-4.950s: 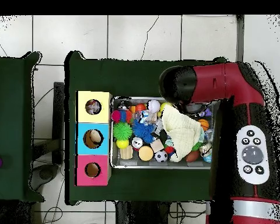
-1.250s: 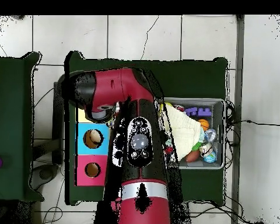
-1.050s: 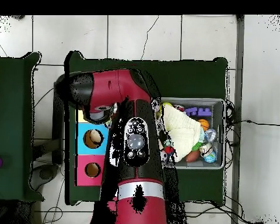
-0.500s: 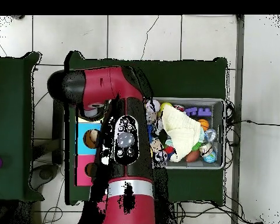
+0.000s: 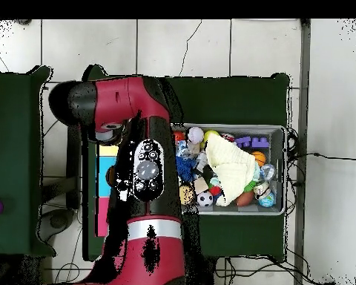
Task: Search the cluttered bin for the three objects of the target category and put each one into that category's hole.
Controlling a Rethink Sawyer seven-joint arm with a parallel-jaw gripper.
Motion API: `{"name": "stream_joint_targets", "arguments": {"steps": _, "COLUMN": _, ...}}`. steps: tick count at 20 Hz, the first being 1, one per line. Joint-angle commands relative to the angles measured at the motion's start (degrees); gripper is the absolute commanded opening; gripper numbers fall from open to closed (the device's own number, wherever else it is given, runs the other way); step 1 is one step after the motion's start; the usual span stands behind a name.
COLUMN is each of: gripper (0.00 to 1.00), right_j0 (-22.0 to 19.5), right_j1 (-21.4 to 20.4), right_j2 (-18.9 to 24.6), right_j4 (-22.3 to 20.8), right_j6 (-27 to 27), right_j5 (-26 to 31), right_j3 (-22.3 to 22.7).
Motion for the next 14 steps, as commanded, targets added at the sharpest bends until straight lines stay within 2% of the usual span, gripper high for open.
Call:
{"name": "stream_joint_targets", "arguments": {"steps": 1, "gripper": 0.00, "right_j0": 0.19, "right_j1": 3.13, "right_j2": -0.25, "right_j4": 1.93, "right_j6": 16.59, "right_j5": 3.62, "right_j3": -1.31}}
{"name": "stream_joint_targets", "arguments": {"steps": 14, "gripper": 0.00, "right_j0": 1.21, "right_j1": 2.25, "right_j2": -1.11, "right_j4": 4.96, "right_j6": 20.07, "right_j5": -0.50, "right_j3": 2.70}}
